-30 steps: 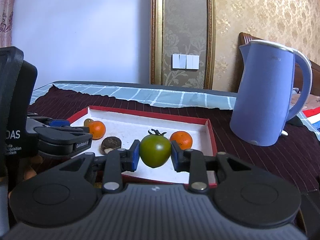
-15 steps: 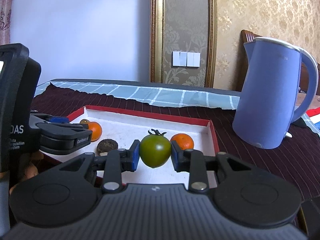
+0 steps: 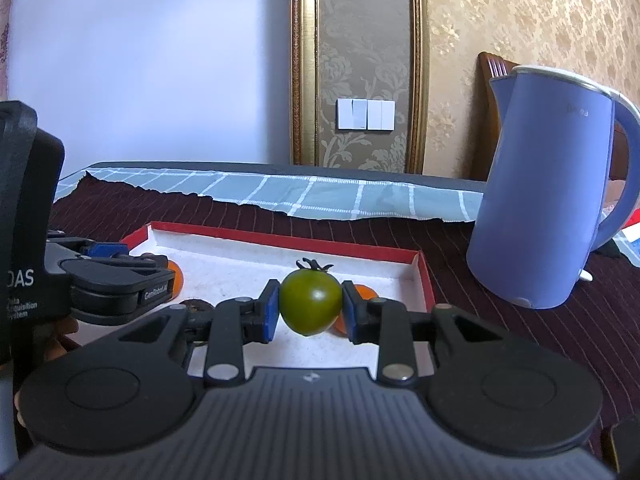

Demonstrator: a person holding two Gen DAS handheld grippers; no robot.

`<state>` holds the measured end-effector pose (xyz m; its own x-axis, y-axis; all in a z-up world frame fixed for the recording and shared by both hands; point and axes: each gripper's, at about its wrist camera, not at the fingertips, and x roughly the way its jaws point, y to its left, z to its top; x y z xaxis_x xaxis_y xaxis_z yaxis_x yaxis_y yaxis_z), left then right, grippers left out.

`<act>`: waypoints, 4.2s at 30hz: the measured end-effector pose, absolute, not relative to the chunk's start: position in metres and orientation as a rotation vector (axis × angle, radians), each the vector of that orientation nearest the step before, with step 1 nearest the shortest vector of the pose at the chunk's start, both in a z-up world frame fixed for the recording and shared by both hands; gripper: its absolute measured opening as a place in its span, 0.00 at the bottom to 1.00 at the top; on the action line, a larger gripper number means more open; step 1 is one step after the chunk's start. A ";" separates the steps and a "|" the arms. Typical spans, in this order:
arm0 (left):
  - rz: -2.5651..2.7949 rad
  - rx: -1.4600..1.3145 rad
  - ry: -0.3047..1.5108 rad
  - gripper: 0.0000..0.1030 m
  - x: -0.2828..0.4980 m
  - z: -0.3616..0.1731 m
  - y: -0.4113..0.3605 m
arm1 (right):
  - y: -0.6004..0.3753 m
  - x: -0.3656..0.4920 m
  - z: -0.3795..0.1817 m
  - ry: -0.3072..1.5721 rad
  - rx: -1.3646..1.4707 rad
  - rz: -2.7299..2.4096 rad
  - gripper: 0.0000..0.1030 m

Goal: Organize fruits
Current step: 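Lift the dark cylindrical fruit and green fruit and carry them over the tray, then open both grippers to drop the held fruits into the tray, then grasp the green tomato-like fruit with left gripper while right grasps green lime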

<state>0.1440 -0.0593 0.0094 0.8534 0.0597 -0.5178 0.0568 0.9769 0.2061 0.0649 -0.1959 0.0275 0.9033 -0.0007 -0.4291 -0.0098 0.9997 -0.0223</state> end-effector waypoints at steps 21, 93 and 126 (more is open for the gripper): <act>-0.011 0.177 0.524 0.33 0.165 0.012 -0.061 | -0.202 0.109 0.024 0.468 -0.026 -0.046 0.29; -0.299 0.143 0.485 0.75 0.010 -0.010 -0.004 | -0.209 0.001 -0.022 0.550 -0.055 0.018 0.29; -0.191 0.181 0.477 0.76 -0.001 -0.005 0.023 | -0.222 -0.004 -0.027 0.545 0.048 0.056 0.29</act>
